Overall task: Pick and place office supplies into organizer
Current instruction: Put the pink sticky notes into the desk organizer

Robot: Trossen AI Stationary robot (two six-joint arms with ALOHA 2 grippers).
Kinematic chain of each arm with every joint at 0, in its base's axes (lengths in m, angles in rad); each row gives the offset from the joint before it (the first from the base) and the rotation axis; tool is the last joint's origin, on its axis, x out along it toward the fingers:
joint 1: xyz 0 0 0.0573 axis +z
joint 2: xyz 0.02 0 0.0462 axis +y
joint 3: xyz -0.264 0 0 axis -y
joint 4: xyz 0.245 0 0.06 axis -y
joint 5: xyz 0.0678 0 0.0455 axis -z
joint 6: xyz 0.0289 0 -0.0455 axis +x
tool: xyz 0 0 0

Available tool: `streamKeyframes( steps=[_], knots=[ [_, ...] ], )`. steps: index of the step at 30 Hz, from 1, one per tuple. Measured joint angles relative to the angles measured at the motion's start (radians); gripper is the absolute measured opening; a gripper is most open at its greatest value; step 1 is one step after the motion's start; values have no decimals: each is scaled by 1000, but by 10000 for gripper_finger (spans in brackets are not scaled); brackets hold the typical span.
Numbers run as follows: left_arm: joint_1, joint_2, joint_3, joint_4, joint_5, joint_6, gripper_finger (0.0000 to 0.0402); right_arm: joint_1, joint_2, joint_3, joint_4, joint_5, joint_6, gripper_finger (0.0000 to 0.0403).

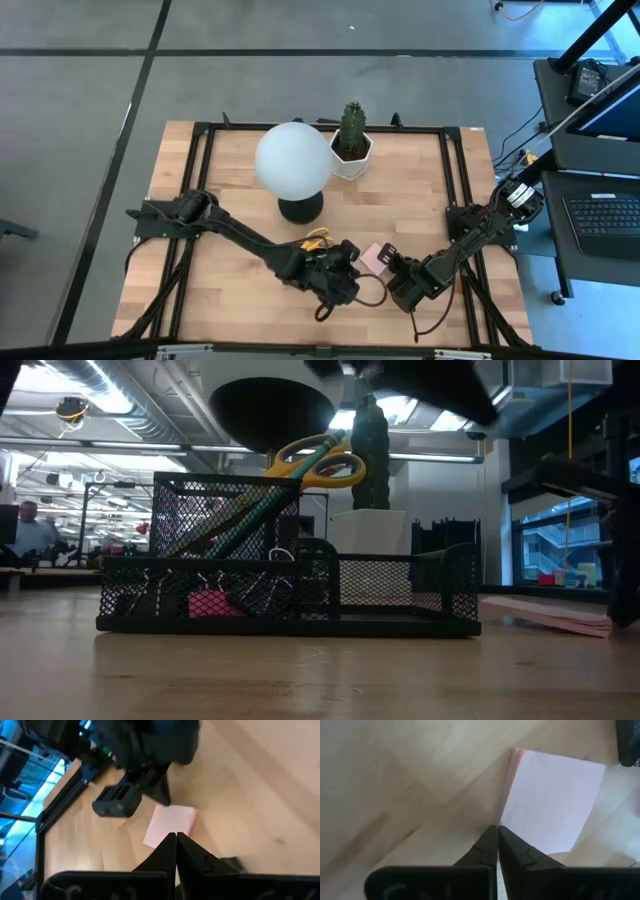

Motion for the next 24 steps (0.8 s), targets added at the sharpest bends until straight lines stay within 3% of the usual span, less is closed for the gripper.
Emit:
streamKeyframes(
  steps=[8, 15, 20, 24],
  knots=[
    [29, 67, 22, 28, -12, 110, 15, 14, 0, 0, -2, -6, 49, 16],
    [-3, 76, 22, 51, -39, 128, 94, 14, 2, 0, -2, -27, 57, 16],
    [-9, 124, 22, 176, -42, 195, 149, 14, 2, -1, -2, -25, 56, 16],
    [14, 173, 22, 276, -52, 173, 170, 14, 2, -1, 0, -23, 79, 16]
  ],
)
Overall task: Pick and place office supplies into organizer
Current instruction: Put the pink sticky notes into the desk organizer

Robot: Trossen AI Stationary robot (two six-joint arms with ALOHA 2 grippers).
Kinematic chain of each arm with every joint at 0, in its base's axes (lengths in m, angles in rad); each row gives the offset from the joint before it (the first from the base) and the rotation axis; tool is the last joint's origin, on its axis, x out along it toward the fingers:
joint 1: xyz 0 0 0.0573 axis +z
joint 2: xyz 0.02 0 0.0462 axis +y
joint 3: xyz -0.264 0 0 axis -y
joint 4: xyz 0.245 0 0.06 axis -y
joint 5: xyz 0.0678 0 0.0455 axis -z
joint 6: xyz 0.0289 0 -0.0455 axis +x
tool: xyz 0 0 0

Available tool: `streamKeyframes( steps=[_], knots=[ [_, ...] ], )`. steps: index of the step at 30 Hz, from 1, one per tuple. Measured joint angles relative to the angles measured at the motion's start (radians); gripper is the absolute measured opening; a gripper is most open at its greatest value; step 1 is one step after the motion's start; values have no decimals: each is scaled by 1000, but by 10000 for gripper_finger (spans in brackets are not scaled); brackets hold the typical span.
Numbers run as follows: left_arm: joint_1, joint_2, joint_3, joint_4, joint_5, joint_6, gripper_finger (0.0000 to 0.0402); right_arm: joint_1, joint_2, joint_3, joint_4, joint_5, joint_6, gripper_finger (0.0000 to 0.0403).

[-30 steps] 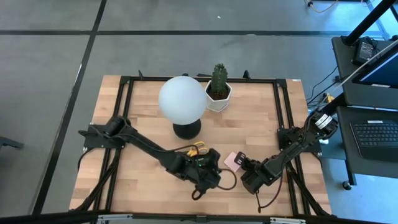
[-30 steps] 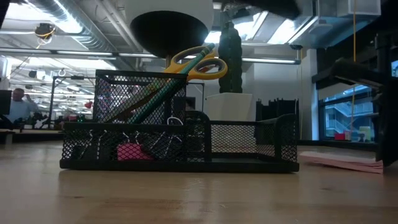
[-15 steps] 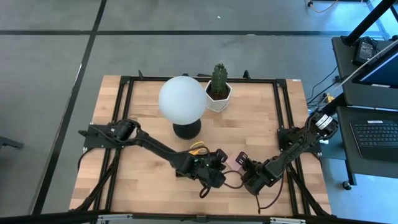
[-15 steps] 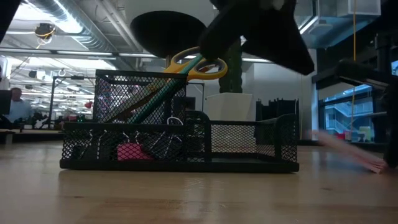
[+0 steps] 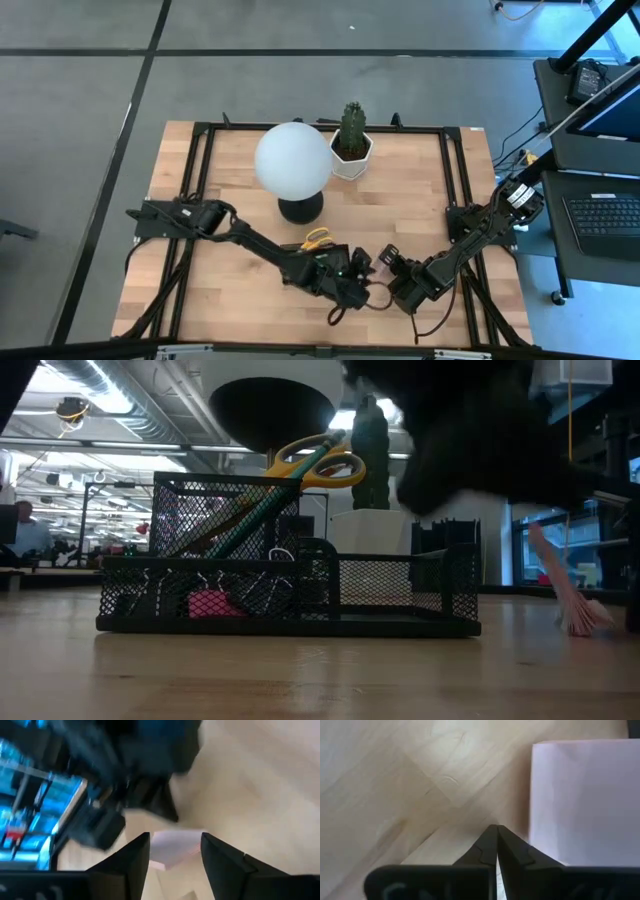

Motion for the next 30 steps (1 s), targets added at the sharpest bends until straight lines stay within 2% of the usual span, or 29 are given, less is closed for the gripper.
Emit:
streamKeyframes(
  steps=[4, 8, 18, 25, 30],
  knots=[
    [28, 24, -2, -8, -88, -49, 172, 0, 0, 0, 0, 2, 1, 16],
    [36, 19, -2, -12, -93, -98, 166, 0, 0, 0, 1, 2, 1, 16],
    [34, 16, 6, -17, -35, -53, 162, 0, 0, 0, 1, 5, 30, 16],
    [49, 16, 6, -16, 40, -216, 157, 1, 0, 0, 1, 6, 79, 16],
    [57, 16, 6, -9, 90, -241, 144, 7, 0, 0, 1, 10, 78, 16]
  ],
)
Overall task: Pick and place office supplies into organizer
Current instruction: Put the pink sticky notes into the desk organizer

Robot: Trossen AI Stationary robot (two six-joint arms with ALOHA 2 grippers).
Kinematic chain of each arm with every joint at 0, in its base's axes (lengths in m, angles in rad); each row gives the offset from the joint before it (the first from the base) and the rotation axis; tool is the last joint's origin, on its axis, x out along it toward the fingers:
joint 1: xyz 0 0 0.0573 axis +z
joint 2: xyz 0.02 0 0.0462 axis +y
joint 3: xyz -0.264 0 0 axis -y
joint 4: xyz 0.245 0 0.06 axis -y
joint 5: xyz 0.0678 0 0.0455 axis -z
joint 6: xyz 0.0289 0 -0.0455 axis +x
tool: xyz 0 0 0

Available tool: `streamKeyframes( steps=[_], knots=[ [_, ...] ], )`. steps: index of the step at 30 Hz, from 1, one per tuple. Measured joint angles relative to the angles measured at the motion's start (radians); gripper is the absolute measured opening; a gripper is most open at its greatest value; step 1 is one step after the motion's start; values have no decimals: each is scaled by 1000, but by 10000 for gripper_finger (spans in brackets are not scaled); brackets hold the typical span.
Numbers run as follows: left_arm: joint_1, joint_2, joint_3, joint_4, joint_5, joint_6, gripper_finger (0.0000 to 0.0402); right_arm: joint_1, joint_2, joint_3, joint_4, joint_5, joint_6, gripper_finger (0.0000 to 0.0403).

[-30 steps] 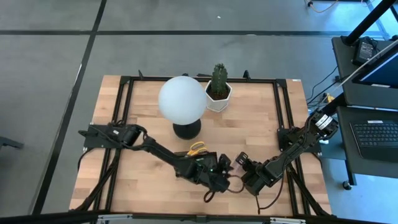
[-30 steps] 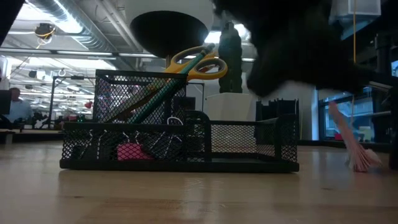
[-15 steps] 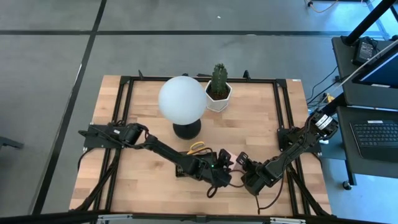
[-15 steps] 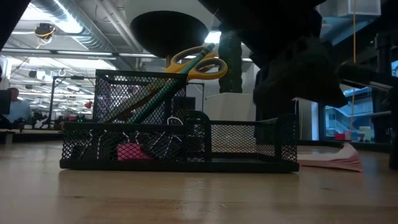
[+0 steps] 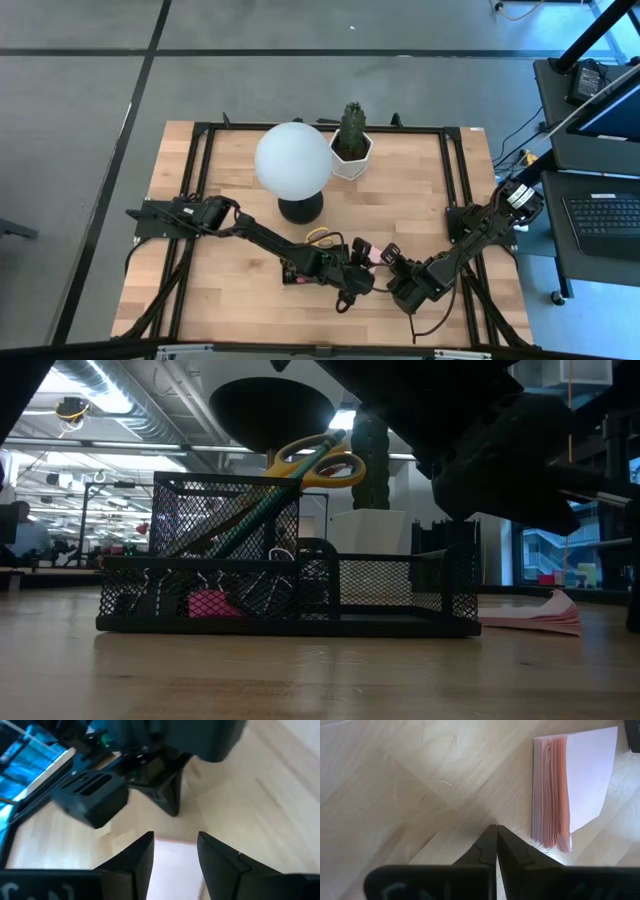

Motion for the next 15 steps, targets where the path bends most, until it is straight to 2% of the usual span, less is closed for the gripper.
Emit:
streamKeyframes(
  steps=[4, 8, 15],
  knots=[
    [-1, 7, 0, 13, 45, 12, 148, 0, 0, 0, 0, 0, 0, 16],
    [3, 18, 1, 25, 71, -78, 149, 0, 0, 0, 0, 0, 1, 16],
    [5, 69, 7, 68, 61, -31, 140, 0, 0, 0, -1, -1, 2, 16]
  ],
)
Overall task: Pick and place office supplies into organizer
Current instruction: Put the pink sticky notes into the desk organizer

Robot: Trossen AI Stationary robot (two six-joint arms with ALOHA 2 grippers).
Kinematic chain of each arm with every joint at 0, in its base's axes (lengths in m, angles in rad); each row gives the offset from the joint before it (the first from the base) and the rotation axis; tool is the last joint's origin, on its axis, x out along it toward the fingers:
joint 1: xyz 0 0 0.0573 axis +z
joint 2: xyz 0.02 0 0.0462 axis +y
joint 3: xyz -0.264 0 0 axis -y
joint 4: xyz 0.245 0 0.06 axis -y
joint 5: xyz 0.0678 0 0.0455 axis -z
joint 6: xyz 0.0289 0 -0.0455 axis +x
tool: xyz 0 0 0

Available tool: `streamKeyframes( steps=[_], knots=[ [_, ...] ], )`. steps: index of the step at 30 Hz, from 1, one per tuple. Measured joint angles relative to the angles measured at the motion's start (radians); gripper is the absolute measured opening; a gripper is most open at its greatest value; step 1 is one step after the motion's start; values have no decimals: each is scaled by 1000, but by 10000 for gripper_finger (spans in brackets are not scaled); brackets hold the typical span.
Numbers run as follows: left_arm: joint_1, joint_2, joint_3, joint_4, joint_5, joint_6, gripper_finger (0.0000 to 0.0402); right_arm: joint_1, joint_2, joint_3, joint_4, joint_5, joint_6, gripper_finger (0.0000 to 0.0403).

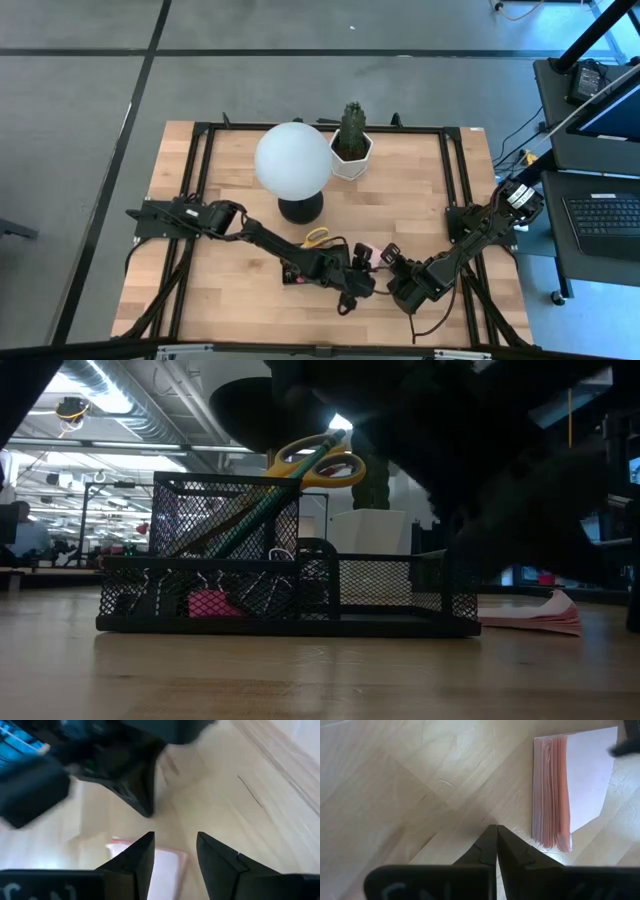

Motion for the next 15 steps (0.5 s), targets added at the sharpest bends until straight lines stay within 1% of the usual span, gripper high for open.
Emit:
streamKeyframes(
  steps=[3, 10, 15],
  knots=[
    [-1, 10, 23, -44, 0, -28, 146, 0, 0, 0, 0, 0, 0, 16],
    [1, 7, 29, -45, -46, -32, 156, 0, 0, 4, -5, -2, 12, 16],
    [16, 7, 29, -10, -107, -156, 148, 1, 0, 32, -46, -21, 116, 16]
  ],
)
